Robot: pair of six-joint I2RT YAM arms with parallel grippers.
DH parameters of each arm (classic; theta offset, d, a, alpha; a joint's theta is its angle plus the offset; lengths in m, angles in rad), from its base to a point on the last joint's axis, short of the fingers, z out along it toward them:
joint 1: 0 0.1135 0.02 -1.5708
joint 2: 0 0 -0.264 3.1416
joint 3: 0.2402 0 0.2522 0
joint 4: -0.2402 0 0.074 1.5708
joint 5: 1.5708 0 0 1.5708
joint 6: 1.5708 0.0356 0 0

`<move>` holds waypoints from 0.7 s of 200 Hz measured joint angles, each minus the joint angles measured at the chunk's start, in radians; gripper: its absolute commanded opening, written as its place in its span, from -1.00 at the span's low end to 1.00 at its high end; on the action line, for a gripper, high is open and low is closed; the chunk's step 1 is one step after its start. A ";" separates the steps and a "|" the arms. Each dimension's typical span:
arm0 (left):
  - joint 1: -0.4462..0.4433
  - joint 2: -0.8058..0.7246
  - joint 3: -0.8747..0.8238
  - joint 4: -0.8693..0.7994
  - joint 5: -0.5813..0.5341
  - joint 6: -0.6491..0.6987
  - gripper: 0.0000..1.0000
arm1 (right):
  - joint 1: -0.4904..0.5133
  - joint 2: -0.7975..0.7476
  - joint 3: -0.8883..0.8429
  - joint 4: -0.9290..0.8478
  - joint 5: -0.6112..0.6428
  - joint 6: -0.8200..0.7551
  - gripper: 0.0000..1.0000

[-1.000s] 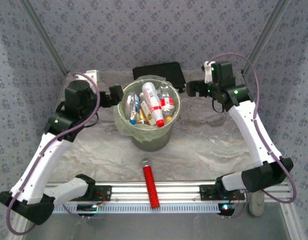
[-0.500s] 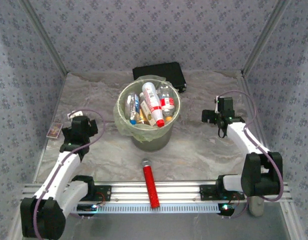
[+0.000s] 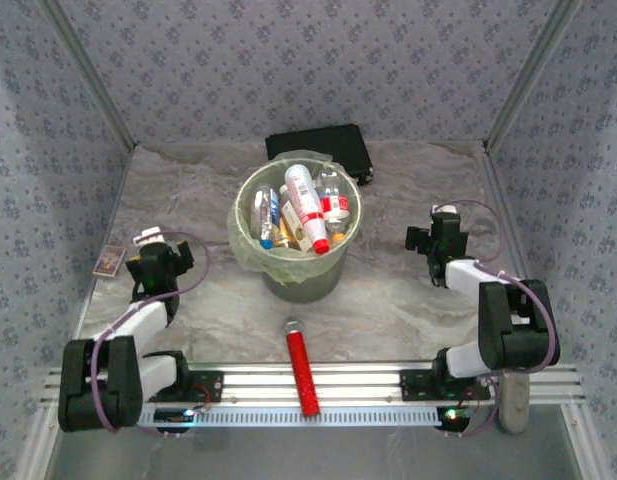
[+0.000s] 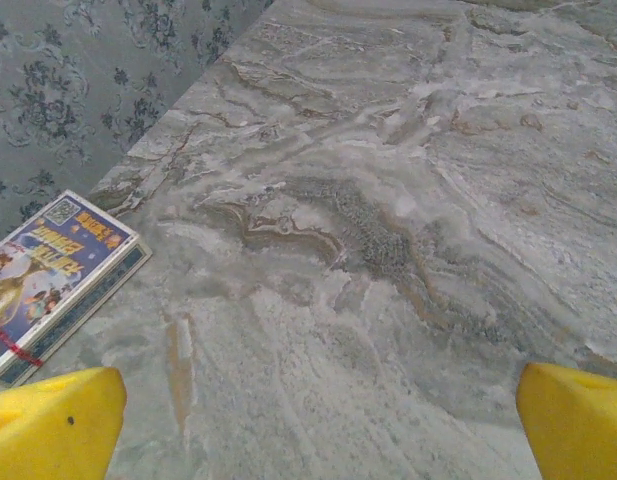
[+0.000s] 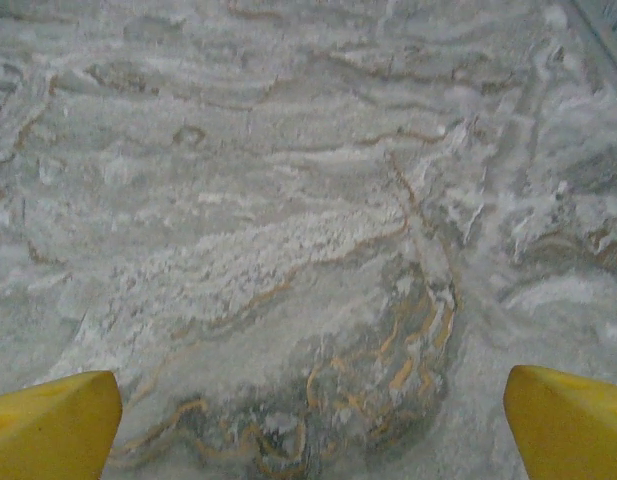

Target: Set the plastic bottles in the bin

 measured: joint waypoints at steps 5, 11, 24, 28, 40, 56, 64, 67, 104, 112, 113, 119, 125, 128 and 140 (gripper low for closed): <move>0.002 0.019 0.001 0.021 0.005 0.000 1.00 | 0.000 0.005 0.000 0.020 0.003 -0.005 1.00; 0.005 0.039 0.004 0.039 0.010 0.000 1.00 | 0.000 0.010 0.000 0.040 0.005 -0.012 1.00; 0.006 0.088 0.014 0.084 0.022 0.000 1.00 | 0.000 0.024 0.000 0.083 0.011 -0.031 1.00; 0.007 0.105 0.020 0.097 0.026 0.000 1.00 | 0.000 0.027 -0.003 0.101 0.013 -0.035 1.00; 0.008 0.156 0.041 0.129 0.037 0.000 1.00 | -0.003 0.045 -0.011 0.159 0.013 -0.053 1.00; 0.011 0.233 0.078 0.182 0.056 -0.001 0.99 | -0.011 0.064 -0.023 0.201 0.009 -0.067 0.99; 0.011 0.263 0.096 0.193 0.060 0.000 1.00 | -0.014 0.065 -0.034 0.218 0.009 -0.071 1.00; 0.009 0.269 0.100 0.194 0.061 0.000 0.99 | -0.016 0.065 -0.040 0.228 0.009 -0.071 0.99; -0.049 0.322 0.090 0.334 0.063 0.042 1.00 | -0.039 0.066 -0.120 0.351 -0.033 -0.071 1.00; -0.065 0.360 0.093 0.372 0.059 0.055 1.00 | -0.048 0.071 -0.145 0.393 -0.045 -0.071 1.00; -0.067 0.363 0.094 0.371 0.059 0.056 1.00 | -0.049 0.071 -0.146 0.394 -0.046 -0.071 1.00; -0.077 0.383 0.097 0.366 0.060 0.064 1.00 | -0.053 0.074 -0.156 0.402 -0.053 -0.071 1.00; -0.082 0.391 0.097 0.365 0.060 0.069 1.00 | -0.058 0.076 -0.163 0.412 -0.062 -0.071 1.00; -0.083 0.397 0.096 0.371 0.060 0.071 1.00 | -0.059 0.076 -0.166 0.416 -0.063 -0.071 1.00; -0.083 0.401 0.097 0.371 0.059 0.078 1.00 | -0.061 0.077 -0.167 0.428 -0.071 -0.071 1.00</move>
